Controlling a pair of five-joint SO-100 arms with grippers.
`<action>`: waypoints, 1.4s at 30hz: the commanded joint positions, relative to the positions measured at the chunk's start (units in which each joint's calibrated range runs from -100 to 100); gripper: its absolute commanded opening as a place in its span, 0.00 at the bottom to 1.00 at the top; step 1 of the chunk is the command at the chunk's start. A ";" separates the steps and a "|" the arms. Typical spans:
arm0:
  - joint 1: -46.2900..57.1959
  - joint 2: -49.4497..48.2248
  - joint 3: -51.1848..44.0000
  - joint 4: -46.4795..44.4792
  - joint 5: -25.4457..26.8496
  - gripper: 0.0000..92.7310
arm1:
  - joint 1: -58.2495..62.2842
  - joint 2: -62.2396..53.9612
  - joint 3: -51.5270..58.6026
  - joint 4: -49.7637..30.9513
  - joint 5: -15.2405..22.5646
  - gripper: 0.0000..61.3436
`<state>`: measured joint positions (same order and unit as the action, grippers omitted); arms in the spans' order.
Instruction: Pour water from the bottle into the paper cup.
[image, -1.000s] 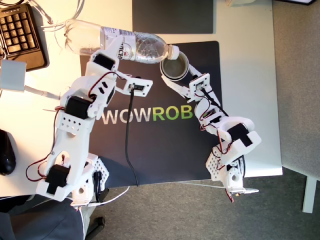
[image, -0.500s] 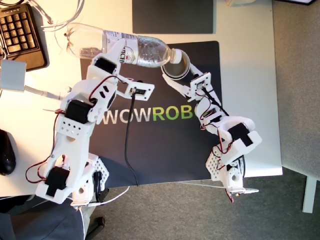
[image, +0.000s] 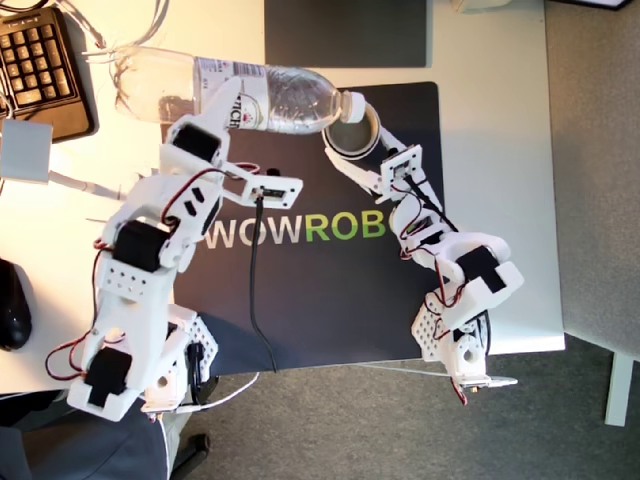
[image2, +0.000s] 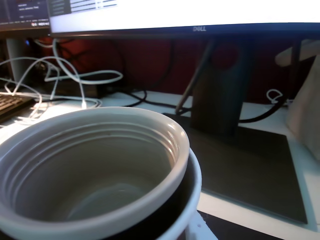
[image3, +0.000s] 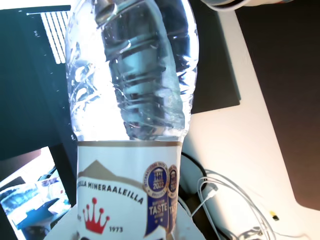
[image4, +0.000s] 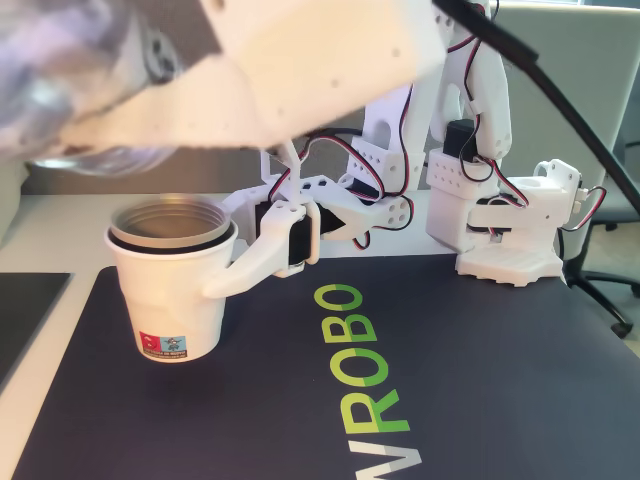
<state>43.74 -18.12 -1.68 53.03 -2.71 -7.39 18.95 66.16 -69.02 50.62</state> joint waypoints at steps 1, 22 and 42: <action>-1.47 -9.34 -1.73 -0.12 0.24 0.00 | 0.64 -6.63 -4.59 0.06 -0.29 0.00; -1.73 -9.16 4.27 -0.36 -0.73 0.00 | 0.76 -6.37 -4.59 0.06 -0.44 0.00; -2.12 -9.60 7.26 -0.12 -1.42 0.00 | 1.12 -6.12 -4.50 0.06 -0.63 0.00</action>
<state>42.72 -19.60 6.39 53.11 -3.83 -6.89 18.95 66.16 -69.02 50.38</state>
